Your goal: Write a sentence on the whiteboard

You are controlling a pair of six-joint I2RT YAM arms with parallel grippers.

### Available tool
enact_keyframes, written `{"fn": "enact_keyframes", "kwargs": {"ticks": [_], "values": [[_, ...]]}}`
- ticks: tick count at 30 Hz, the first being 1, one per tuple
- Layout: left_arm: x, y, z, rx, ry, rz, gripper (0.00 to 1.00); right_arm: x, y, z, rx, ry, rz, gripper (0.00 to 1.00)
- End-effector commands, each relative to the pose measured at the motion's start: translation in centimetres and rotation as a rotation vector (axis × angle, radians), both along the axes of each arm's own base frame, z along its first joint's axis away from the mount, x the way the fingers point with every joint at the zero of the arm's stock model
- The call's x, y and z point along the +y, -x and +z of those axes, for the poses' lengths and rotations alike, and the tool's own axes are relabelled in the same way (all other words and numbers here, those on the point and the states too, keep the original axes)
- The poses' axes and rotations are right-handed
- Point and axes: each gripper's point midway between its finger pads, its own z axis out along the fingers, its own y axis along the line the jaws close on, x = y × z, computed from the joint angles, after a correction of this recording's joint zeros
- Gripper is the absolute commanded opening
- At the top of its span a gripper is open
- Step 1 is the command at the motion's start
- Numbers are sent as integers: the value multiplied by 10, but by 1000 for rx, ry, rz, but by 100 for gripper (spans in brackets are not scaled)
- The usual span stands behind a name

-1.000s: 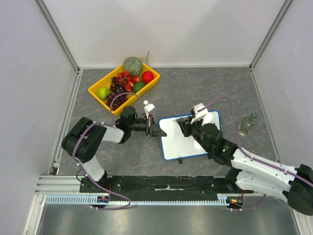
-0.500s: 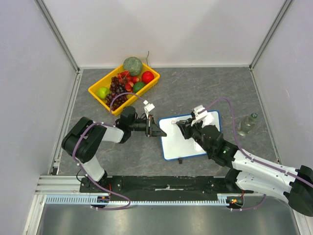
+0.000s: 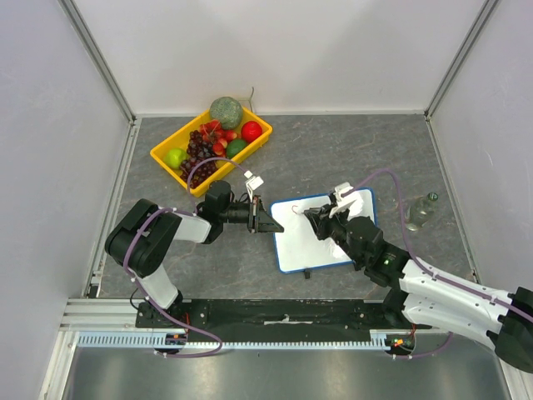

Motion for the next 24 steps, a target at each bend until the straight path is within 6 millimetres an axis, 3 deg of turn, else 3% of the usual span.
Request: {"fn": "enact_keyframes", "kwargs": {"ticks": [1, 15, 24], "values": [[-1, 2, -1, -54, 6, -42, 2, -15, 2, -26, 45, 87, -40, 0], [-2, 3, -2, -50, 7, -48, 2, 1, 7, -27, 47, 49, 36, 0], [-2, 3, -3, -49, 6, -49, 2, 3, 1, -12, 43, -55, -12, 0]]}}
